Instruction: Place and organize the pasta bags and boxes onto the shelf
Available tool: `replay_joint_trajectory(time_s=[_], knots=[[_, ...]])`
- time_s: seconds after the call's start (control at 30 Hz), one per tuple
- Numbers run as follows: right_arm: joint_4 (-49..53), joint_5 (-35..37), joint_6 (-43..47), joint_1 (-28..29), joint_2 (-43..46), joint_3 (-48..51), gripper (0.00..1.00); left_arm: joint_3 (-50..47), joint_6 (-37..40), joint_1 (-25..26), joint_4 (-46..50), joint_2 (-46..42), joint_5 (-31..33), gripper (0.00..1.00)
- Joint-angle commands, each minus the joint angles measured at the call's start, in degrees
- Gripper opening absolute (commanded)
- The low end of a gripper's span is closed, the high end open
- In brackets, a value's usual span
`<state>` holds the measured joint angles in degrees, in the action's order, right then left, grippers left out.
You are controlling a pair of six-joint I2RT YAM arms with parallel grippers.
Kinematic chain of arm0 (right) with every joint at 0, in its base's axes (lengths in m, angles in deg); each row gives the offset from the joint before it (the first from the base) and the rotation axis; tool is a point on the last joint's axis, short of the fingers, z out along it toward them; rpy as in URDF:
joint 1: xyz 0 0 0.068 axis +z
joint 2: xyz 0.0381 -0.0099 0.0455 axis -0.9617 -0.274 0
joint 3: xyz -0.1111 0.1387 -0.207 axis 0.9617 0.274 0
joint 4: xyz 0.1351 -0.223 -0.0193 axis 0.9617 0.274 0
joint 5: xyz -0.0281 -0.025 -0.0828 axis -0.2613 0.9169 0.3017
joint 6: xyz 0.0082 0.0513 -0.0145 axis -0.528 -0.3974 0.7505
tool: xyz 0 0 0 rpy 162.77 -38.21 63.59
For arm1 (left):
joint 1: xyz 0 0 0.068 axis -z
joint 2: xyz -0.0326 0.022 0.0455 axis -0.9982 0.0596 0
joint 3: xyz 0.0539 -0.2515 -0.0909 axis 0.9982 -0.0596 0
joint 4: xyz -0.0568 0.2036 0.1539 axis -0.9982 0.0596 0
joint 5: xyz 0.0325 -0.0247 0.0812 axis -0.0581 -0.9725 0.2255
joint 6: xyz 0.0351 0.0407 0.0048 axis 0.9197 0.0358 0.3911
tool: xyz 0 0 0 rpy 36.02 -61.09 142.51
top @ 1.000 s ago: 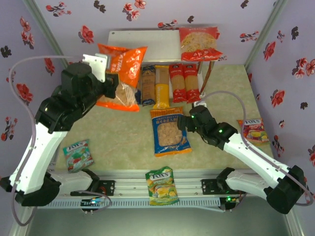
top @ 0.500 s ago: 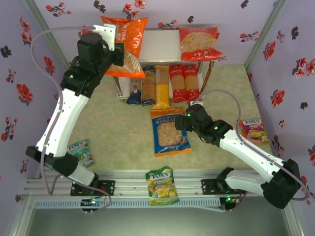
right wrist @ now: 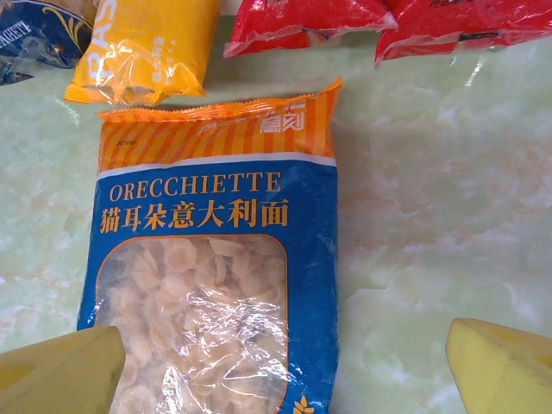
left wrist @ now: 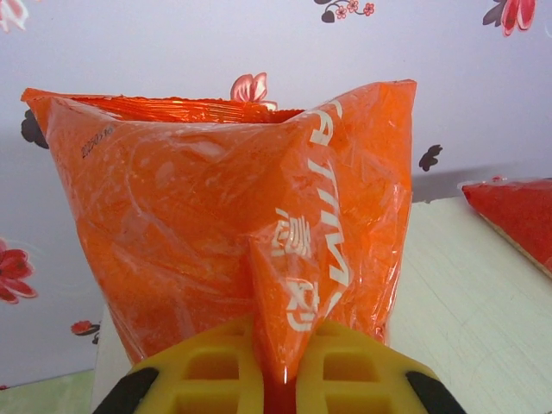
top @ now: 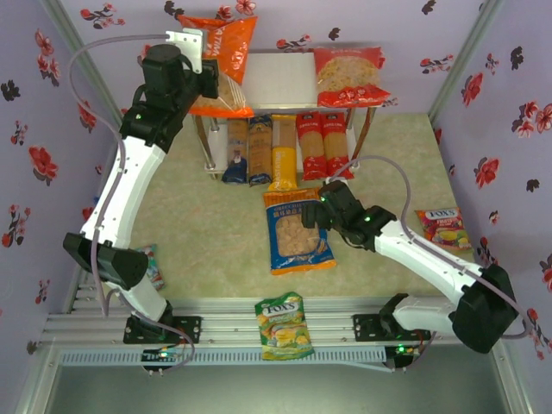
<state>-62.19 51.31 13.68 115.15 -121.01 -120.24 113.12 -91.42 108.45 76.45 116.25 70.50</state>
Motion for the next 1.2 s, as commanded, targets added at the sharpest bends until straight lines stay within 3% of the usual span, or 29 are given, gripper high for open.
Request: replay_joint_trajectory(time_s=[0.0,0.4,0.93,1.0,1.03,1.17], knots=[[-1.2,-0.6,0.8,0.5,-1.4,-2.5,0.97,4.1,-0.6,-1.4,-12.1,-0.2,-1.4,0.00],[-1.5,-0.8,1.1,0.5,-3.5,-3.0,0.97,-2.5,-2.4,-2.0,-14.7,2.7,-2.9,0.00],[-0.6,0.1,1.2,0.5,-2.3,-1.8,0.97,-1.9,-3.3,-2.8,-12.7,9.5,-5.9,0.01],[-0.5,0.3,1.2,0.5,-2.1,-1.7,0.97,-1.7,-3.6,-2.9,-12.1,9.9,-5.9,0.06],[-0.4,0.3,1.3,0.5,-2.1,-1.6,0.97,-2.0,-3.7,-2.8,-12.0,9.9,-5.9,0.13],[-0.1,0.6,1.2,0.5,-1.8,-1.7,0.97,-3.7,-4.0,-3.0,-12.6,8.8,-5.8,0.53]])
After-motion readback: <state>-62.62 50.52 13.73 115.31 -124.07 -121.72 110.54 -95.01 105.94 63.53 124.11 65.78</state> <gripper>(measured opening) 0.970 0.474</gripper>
